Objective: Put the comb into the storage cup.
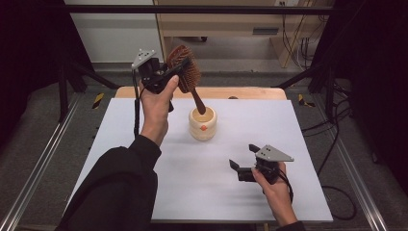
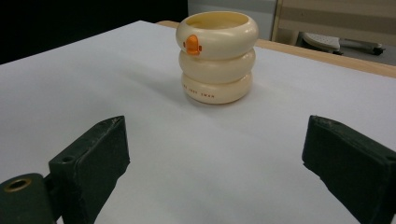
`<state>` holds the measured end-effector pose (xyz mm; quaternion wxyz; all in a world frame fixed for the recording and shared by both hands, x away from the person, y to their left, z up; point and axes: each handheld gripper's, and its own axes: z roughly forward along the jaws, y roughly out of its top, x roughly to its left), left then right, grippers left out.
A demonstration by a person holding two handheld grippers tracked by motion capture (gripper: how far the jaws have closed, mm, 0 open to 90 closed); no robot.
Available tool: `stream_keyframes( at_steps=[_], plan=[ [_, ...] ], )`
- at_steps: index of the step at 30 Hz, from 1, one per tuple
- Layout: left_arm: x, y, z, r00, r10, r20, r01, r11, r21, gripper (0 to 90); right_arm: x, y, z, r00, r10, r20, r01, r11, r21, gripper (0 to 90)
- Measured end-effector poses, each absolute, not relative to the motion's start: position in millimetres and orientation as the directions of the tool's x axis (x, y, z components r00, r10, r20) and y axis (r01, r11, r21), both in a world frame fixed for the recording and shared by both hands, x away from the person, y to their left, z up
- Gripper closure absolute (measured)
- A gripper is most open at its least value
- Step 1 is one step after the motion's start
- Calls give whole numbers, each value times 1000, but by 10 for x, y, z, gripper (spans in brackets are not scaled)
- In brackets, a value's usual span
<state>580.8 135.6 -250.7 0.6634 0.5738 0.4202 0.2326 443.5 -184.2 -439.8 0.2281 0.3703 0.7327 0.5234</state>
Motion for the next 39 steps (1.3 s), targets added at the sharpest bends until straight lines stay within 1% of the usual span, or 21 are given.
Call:
stream_keyframes(
  at_steps=[39],
  plan=[
    [5855,1263,-2600,533,806,-255,172,192,966,515,4445,-1850,-4410,-626,777,63,318,180,931,77]
  ],
)
